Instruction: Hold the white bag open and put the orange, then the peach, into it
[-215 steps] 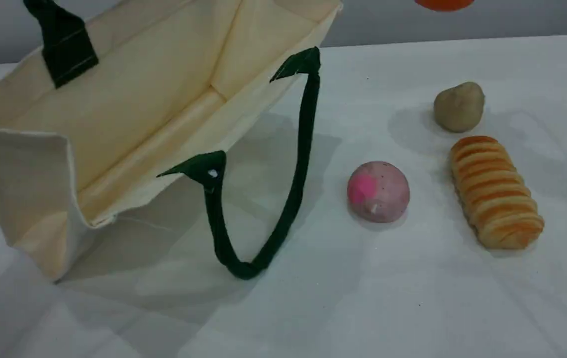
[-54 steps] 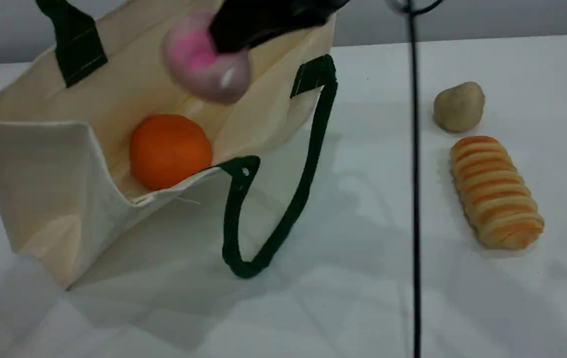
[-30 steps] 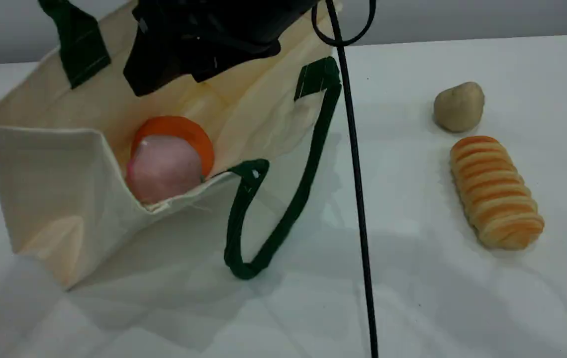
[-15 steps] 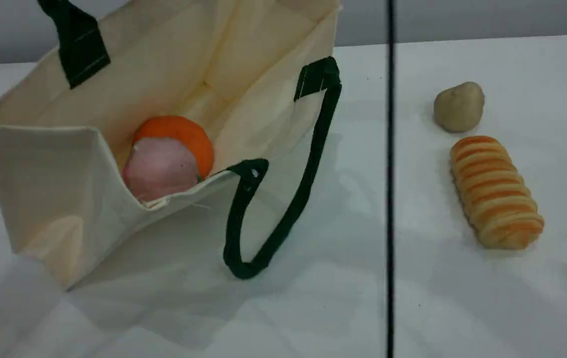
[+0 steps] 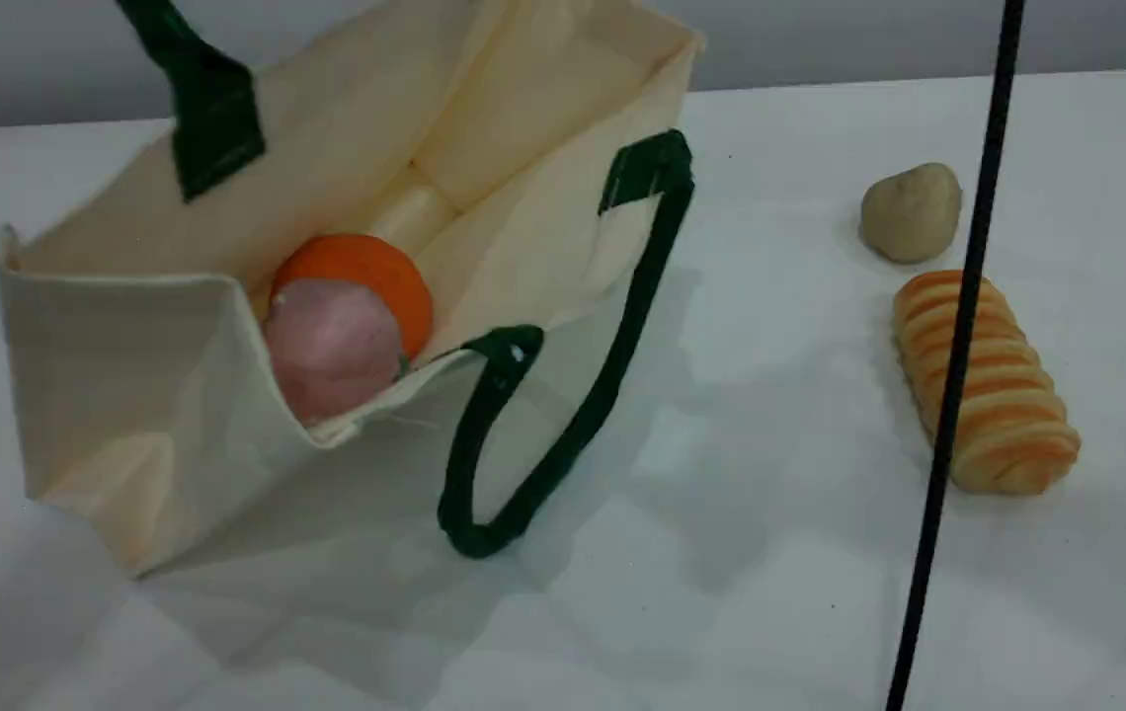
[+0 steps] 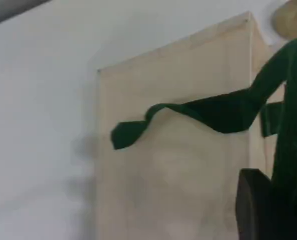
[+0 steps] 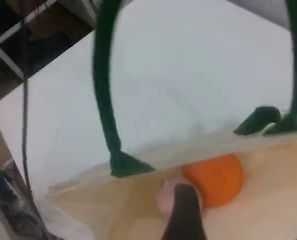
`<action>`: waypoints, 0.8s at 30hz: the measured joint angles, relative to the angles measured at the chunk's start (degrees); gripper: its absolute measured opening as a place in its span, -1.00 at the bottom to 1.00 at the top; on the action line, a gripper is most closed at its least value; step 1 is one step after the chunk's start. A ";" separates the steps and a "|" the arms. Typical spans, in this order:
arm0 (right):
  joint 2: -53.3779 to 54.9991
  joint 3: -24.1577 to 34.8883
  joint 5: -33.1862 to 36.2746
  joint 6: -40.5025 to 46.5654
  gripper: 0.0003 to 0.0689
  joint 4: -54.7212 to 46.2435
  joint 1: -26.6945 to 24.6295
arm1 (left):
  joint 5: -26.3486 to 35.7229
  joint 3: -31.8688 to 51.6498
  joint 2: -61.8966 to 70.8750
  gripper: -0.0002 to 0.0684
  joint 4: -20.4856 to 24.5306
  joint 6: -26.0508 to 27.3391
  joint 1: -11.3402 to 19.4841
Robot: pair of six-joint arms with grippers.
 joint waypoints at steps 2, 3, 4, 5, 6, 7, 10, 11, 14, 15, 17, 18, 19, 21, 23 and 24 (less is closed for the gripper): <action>0.06 0.00 0.24 1.34 0.49 -1.61 0.00 | -0.32 0.02 1.14 -0.74 -0.80 0.14 -0.03; 0.06 0.00 0.54 1.85 0.49 -2.19 0.00 | -0.37 0.02 1.79 -0.70 -0.80 0.14 -0.14; 0.06 0.00 0.88 2.54 0.49 -2.91 0.00 | -0.37 0.02 2.44 -0.67 -0.57 0.14 -0.46; 0.06 0.00 1.32 3.18 0.49 -3.85 0.00 | -0.44 0.34 2.95 -0.61 -0.51 0.14 -0.51; 0.06 0.00 1.63 3.65 0.49 -4.94 0.00 | -0.44 0.73 3.28 -0.55 -0.62 0.14 -0.71; 0.06 0.00 1.64 4.50 0.49 -5.89 0.00 | -0.69 0.96 3.59 -0.49 -0.62 0.14 -0.91; 0.06 0.00 1.77 5.85 0.49 -8.46 0.00 | -0.85 1.10 3.85 -0.25 -0.24 0.25 -0.97; 0.06 0.00 1.93 5.85 0.49 -8.78 0.00 | -0.97 1.10 3.85 -0.18 -0.22 0.30 -0.97; 0.06 0.00 2.04 5.85 0.46 -8.87 0.00 | -0.75 1.10 3.79 0.02 0.82 0.34 -0.97; 0.06 0.00 2.04 5.85 0.46 -8.92 0.00 | -0.46 1.10 3.79 0.07 1.57 0.38 -0.97; 0.06 0.00 2.36 6.10 0.43 -8.92 0.00 | -0.19 1.10 3.79 0.14 2.01 0.48 -0.97; -0.12 0.00 2.83 6.38 0.42 -9.23 0.00 | 0.08 1.10 3.68 0.15 1.90 0.48 -0.97; -0.37 0.00 3.67 6.93 0.41 -9.52 0.00 | 0.67 1.10 3.47 0.16 1.88 0.68 -0.97; -1.26 0.00 5.07 7.91 0.39 -10.33 0.00 | 1.15 1.10 2.65 0.17 1.77 1.73 -0.97; -2.81 0.00 6.20 9.36 0.38 -11.31 0.00 | 1.21 1.10 1.08 0.17 1.27 3.18 -0.97; -3.61 0.00 6.68 10.09 0.38 -11.97 0.00 | 1.21 1.10 0.24 0.17 1.19 3.42 -0.97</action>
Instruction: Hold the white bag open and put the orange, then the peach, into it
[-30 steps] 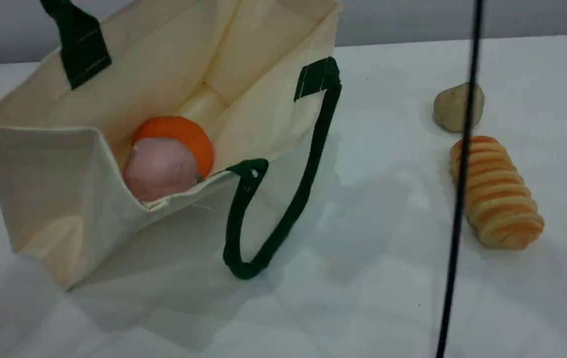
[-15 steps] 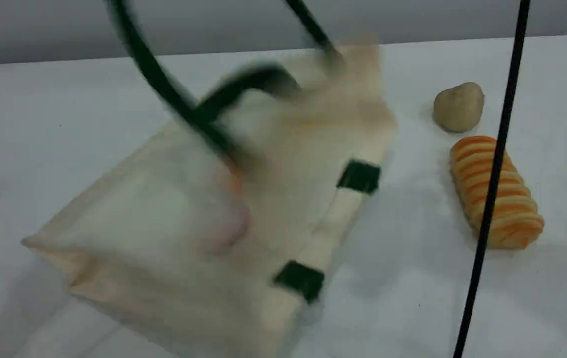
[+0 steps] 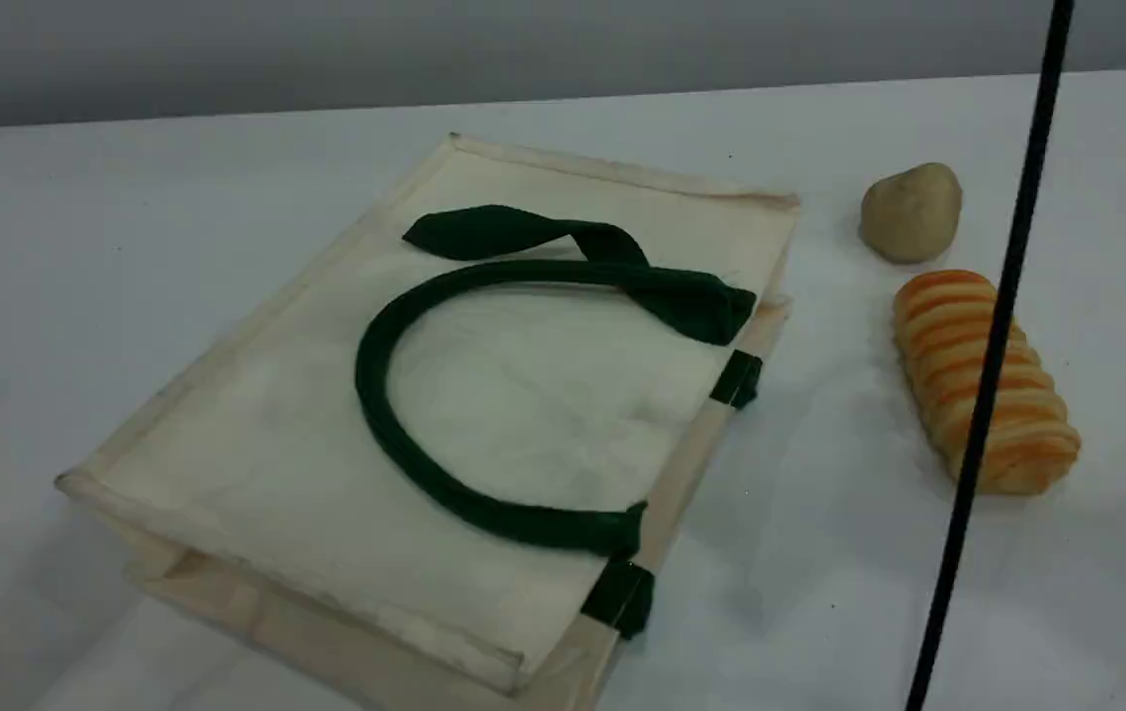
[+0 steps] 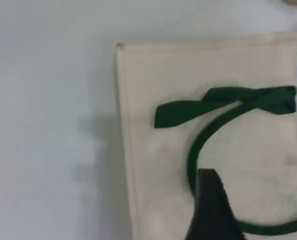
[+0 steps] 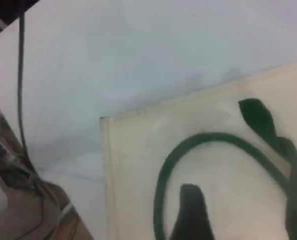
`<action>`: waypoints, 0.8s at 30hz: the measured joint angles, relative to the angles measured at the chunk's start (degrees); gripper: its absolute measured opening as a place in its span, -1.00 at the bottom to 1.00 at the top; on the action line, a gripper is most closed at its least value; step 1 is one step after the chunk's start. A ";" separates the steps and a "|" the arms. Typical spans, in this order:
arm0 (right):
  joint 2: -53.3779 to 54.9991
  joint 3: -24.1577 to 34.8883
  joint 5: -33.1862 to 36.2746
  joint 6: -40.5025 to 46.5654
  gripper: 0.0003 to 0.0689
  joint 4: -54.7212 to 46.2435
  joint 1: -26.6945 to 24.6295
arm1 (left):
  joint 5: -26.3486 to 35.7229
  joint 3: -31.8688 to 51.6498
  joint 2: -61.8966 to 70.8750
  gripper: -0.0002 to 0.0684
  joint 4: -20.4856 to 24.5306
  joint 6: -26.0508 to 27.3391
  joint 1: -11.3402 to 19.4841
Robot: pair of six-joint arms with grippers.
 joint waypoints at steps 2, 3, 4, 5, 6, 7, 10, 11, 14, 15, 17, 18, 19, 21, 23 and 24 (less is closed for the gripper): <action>-2.09 0.00 1.35 2.26 0.38 -1.82 0.00 | 0.00 0.00 -2.45 0.17 0.06 0.00 0.00; -3.63 0.00 1.51 3.43 0.38 -2.95 0.00 | 0.00 0.00 -3.57 0.17 0.06 0.00 0.00; -4.84 0.00 1.77 4.35 0.38 -3.77 0.00 | 0.05 0.00 -5.00 0.17 -0.07 0.00 0.00; -6.38 0.00 2.33 5.38 0.38 -4.57 0.00 | 0.04 0.00 -6.48 0.17 -0.20 0.00 0.00; -7.75 0.00 3.40 6.07 0.38 -5.43 0.00 | 0.04 0.00 -8.02 0.17 -0.20 0.00 0.00; -9.48 0.00 4.74 6.68 0.38 -6.11 0.00 | 0.04 0.00 -9.32 0.17 -0.26 0.00 0.00; -15.02 0.00 8.47 10.36 0.38 -7.90 0.00 | 0.16 -0.05 -14.17 0.17 -1.38 0.00 0.00; -17.20 0.00 9.34 11.56 0.38 -8.47 0.00 | 0.17 -0.05 -15.50 0.17 -1.96 0.00 0.00; -23.77 0.00 11.10 16.13 0.38 -11.28 0.00 | 0.17 -0.05 -19.73 0.17 -3.12 -0.05 -1.01; -26.19 0.00 11.93 17.96 0.38 -12.21 0.00 | 0.17 -0.05 -21.09 0.17 -3.26 -0.05 -1.62; -30.66 0.00 13.90 21.74 0.38 -14.60 0.00 | 0.17 -0.05 -23.59 0.17 -3.31 -0.05 -3.24; -33.11 0.00 14.70 23.35 0.38 -15.99 0.00 | 0.17 -0.05 -24.53 0.17 -3.31 -0.05 -3.92; -35.58 0.00 15.71 25.27 0.38 -17.01 0.00 | 0.17 -0.05 -25.55 0.17 -3.31 -0.05 -4.74; -40.53 0.00 17.85 28.85 0.38 -18.90 0.00 | 0.17 -0.05 -26.97 0.17 -3.37 -0.23 -5.89; -45.04 0.00 19.98 31.56 0.38 -20.50 0.00 | 0.10 0.28 -28.01 0.17 -3.69 -1.20 -5.88; -47.39 0.00 20.71 32.78 0.38 -21.74 0.00 | 0.01 0.84 -28.49 0.17 -3.88 -1.94 -5.88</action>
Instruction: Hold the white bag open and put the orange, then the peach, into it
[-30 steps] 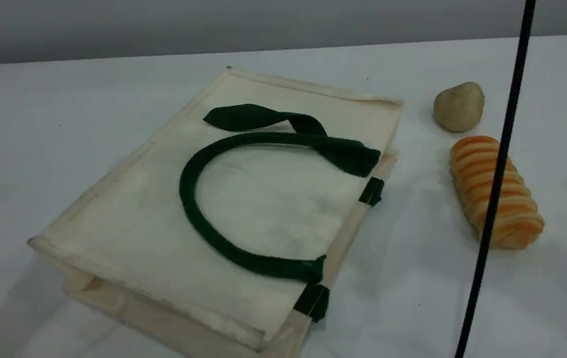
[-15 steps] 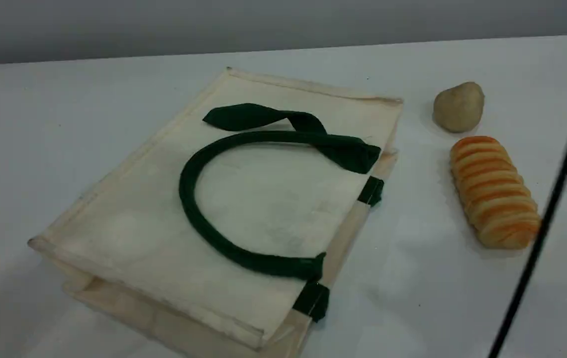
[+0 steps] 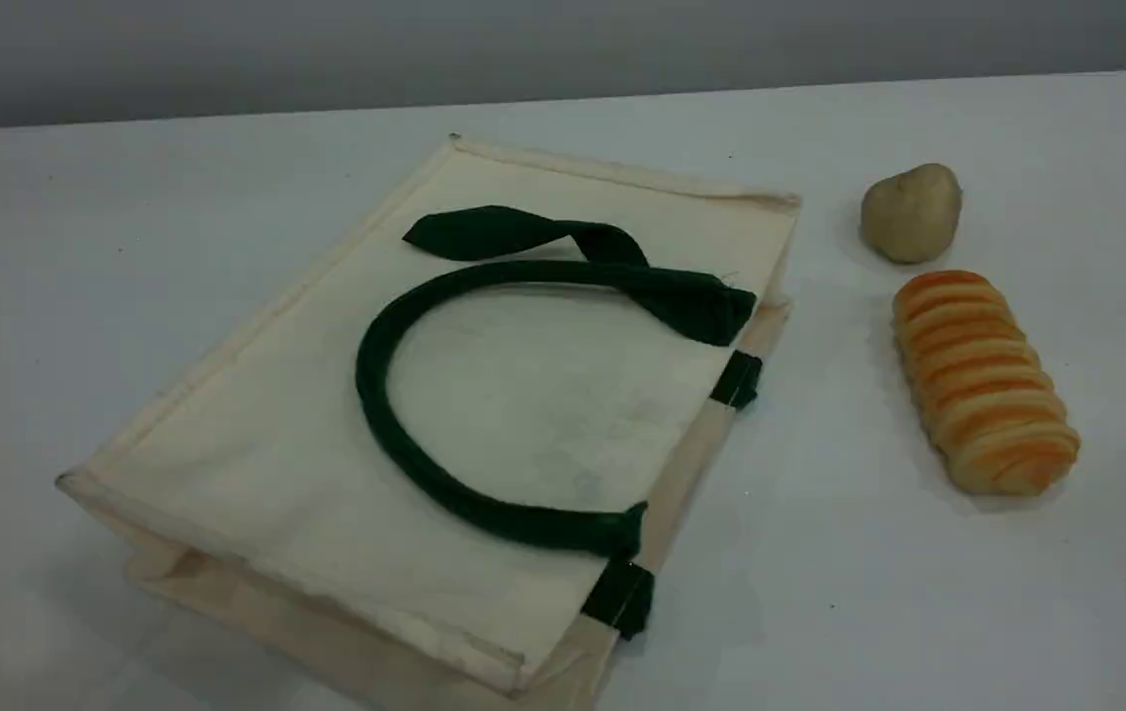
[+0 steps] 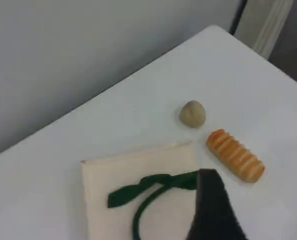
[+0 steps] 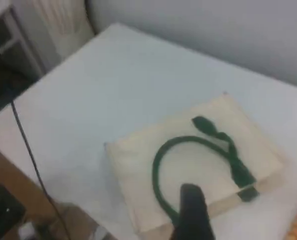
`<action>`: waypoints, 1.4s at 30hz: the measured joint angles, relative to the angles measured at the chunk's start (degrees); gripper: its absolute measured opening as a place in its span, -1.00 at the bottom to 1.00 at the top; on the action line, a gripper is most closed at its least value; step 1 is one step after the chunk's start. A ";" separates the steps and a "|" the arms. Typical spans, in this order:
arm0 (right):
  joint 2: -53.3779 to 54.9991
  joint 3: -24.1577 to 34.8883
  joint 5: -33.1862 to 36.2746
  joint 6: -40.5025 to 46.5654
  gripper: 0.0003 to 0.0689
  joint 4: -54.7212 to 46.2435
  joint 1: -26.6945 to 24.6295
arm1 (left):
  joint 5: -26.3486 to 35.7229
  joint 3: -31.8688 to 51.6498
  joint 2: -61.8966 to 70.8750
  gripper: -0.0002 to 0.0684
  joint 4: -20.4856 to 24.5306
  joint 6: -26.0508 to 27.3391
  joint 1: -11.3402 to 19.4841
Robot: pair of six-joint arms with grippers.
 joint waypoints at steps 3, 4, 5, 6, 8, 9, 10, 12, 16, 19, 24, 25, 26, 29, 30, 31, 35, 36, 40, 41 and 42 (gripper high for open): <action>-5.92 0.00 0.14 2.66 0.38 -2.78 0.00 | 0.00 2.72 -1.56 0.17 -2.92 -0.12 0.05; -7.96 0.22 0.00 3.58 0.38 -4.01 0.00 | 0.00 4.05 -2.17 0.17 -3.65 -0.07 0.05; -10.23 0.41 -0.02 4.39 0.38 -5.02 0.00 | 0.00 5.26 -3.00 0.17 -4.40 -0.01 0.05; -11.74 0.72 -0.08 4.99 0.38 -5.68 0.00 | 0.00 6.82 -3.88 0.17 -4.89 0.15 0.05; -14.83 1.88 -0.08 5.16 0.37 -6.65 0.00 | -0.04 10.23 -5.80 0.17 -5.04 0.16 0.05; -16.32 3.06 -0.13 5.16 0.37 -7.27 0.00 | -0.04 11.70 -7.00 0.17 -5.04 0.16 0.05; -17.49 4.13 -0.13 5.21 0.37 -7.76 0.00 | -0.07 13.52 -8.31 0.17 -5.04 0.16 0.05; -20.10 7.14 -0.19 5.21 0.37 -8.63 0.00 | -0.07 16.87 -10.98 0.17 -5.04 0.16 0.05; -24.58 15.98 -0.25 5.35 0.37 -9.37 0.00 | -0.08 24.02 -17.82 0.17 -5.27 -0.53 0.05; -26.82 22.89 -1.90 5.35 0.37 -10.14 0.00 | -0.08 29.48 -23.66 0.17 -7.24 -0.53 0.05; -27.96 34.82 -10.03 5.35 0.37 -13.45 0.00 | -1.68 39.06 -34.15 0.17 -7.81 -0.53 0.12; -27.96 36.85 -10.42 5.43 0.37 -13.51 0.00 | -1.88 40.95 -36.32 0.17 -7.69 -0.53 0.12; -27.96 38.31 -10.42 5.48 0.37 -13.36 0.00 | -2.10 42.49 -38.08 0.17 -7.54 -0.53 0.12; -27.96 41.49 -9.92 5.90 0.37 -13.42 0.00 | -2.75 47.43 -44.00 0.17 -5.58 -1.56 0.18; -27.96 41.60 -9.99 5.90 0.37 -13.42 0.00 | -2.75 48.66 -45.49 0.17 -4.45 -2.08 0.18; -27.96 41.60 -10.33 5.90 0.37 -13.42 0.00 | -2.75 50.07 -47.19 0.17 -3.20 -2.93 0.18; -27.96 42.41 -8.99 6.33 0.37 -15.26 0.00 | -2.91 55.51 -52.74 0.17 1.18 -4.50 0.18; -27.96 42.41 -9.10 6.33 0.37 -15.31 0.00 | -3.52 57.00 -53.94 0.17 1.83 -4.50 0.18; -27.96 42.41 -9.24 6.33 0.37 -15.17 0.00 | -6.50 63.15 -57.55 0.17 4.57 -4.50 0.18; -27.96 42.41 -9.24 6.33 0.37 -15.17 0.00 | -7.22 64.54 -58.33 0.17 5.51 -4.45 0.18; -27.96 42.41 -9.24 6.33 0.37 -15.17 0.00 | -7.78 66.19 -58.99 0.17 6.40 -4.45 0.18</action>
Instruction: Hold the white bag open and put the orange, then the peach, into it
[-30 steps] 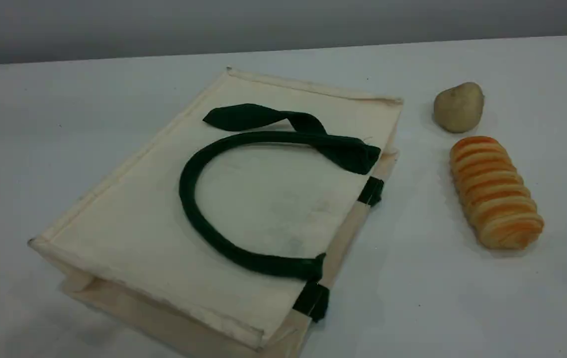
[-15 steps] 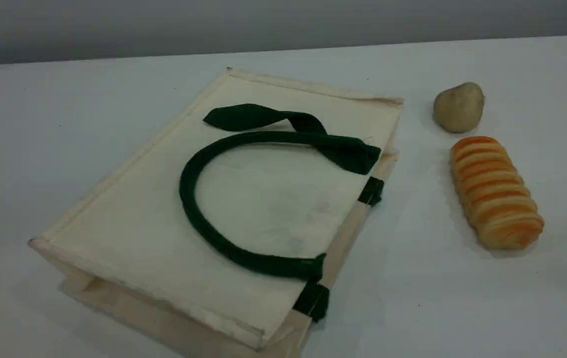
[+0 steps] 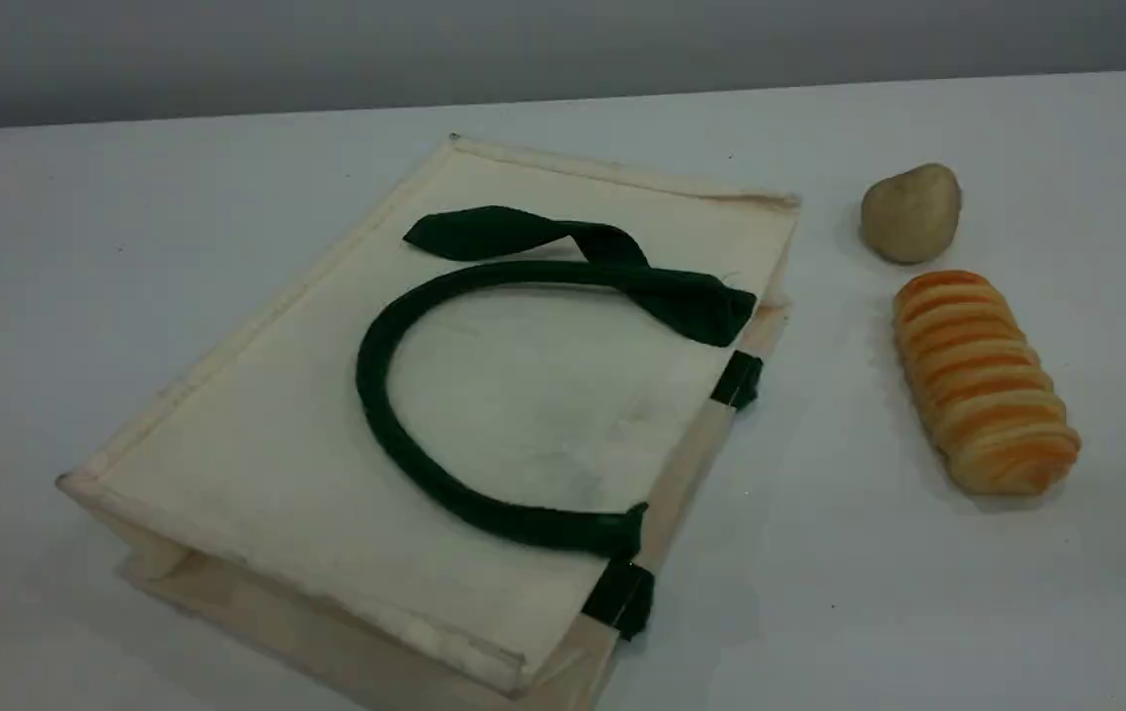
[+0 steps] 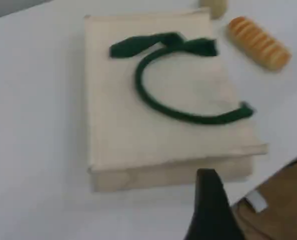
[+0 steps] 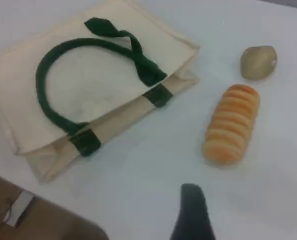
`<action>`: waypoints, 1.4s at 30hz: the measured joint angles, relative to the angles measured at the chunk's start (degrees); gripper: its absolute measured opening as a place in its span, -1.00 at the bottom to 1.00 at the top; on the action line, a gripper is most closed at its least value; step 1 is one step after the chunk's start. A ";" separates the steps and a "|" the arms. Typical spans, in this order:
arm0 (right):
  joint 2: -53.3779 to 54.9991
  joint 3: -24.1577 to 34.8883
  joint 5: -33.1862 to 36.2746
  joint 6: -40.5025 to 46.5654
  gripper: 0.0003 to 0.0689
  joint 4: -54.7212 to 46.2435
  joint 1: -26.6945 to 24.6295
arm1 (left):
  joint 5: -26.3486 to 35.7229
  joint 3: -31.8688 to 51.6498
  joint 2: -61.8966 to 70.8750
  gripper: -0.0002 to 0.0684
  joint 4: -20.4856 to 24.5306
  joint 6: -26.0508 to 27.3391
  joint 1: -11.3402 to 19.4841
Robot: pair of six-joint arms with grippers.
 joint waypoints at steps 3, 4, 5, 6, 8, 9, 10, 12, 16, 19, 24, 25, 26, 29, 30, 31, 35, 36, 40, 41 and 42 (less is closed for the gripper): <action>0.00 0.00 0.00 0.00 0.37 0.23 0.00 | -0.64 4.45 -1.46 0.17 1.04 0.02 0.00; 0.00 0.00 0.00 0.00 0.37 0.27 0.00 | -0.51 5.62 -1.53 0.17 0.97 -0.06 0.00; 0.00 0.00 0.00 0.00 0.37 0.27 0.00 | -0.21 6.30 -1.53 0.17 0.97 -0.29 0.00; 0.00 0.00 0.06 0.00 0.37 0.27 0.00 | -0.02 6.49 -1.53 0.17 1.03 -0.27 0.00; 0.00 0.00 0.06 0.00 0.37 0.27 0.00 | -0.41 6.43 -1.53 0.17 1.03 -0.27 0.00; 0.00 0.00 0.06 0.00 0.37 0.27 0.00 | -0.35 6.43 -1.53 0.17 1.03 -0.27 0.00; 0.00 0.00 0.06 0.00 0.37 0.27 0.00 | -0.26 6.43 -1.53 0.17 1.03 -0.27 0.00; 0.00 0.00 0.06 0.00 0.37 0.27 0.00 | -0.22 6.43 -1.53 0.17 0.97 -0.27 0.00; 0.00 0.00 0.10 0.00 0.37 0.61 -2.20 | -0.22 6.38 -1.53 0.17 0.78 -0.27 0.00; 0.00 0.00 0.10 0.00 0.37 0.69 -7.39 | -0.22 6.38 -1.53 0.17 0.78 -0.16 0.00; 0.00 0.00 0.10 0.00 0.37 0.69 -18.02 | -0.20 6.35 -1.53 0.17 0.78 -0.16 0.00; 0.00 0.00 0.10 0.00 0.37 0.69 -20.95 | -0.20 6.35 -1.53 0.17 0.78 -0.16 0.00; 0.00 0.00 0.10 0.00 0.37 0.69 -22.94 | -0.20 6.35 -1.53 0.17 0.78 -0.16 0.38; -1.72 0.00 0.10 0.00 0.37 0.69 -28.19 | -0.20 6.32 -1.53 0.17 0.47 -0.11 3.40; -2.50 0.00 0.10 0.00 0.37 0.69 -28.88 | -0.20 6.32 -1.53 0.17 0.47 -0.11 4.96; -3.86 0.00 0.10 0.00 0.37 0.69 -29.26 | -0.20 6.32 -1.53 0.17 0.47 -0.11 6.45; -7.05 0.00 0.10 0.00 0.37 0.74 -28.92 | -0.16 6.32 -1.53 0.17 0.53 -0.11 14.61; -7.05 -0.12 0.25 0.00 0.37 0.74 -28.92 | -0.16 6.32 -1.53 0.17 0.53 -0.11 16.70; -7.00 -0.12 0.25 0.00 0.37 1.06 -28.92 | -0.16 6.32 -2.37 0.17 0.63 -0.11 22.72; -7.00 -0.12 0.25 0.00 0.37 1.06 -28.92 | -0.16 6.32 -2.92 0.17 0.63 -0.11 23.60; -7.00 -0.12 0.25 0.00 0.37 1.06 -28.92 | -0.16 6.32 -3.73 0.17 0.63 -0.11 24.04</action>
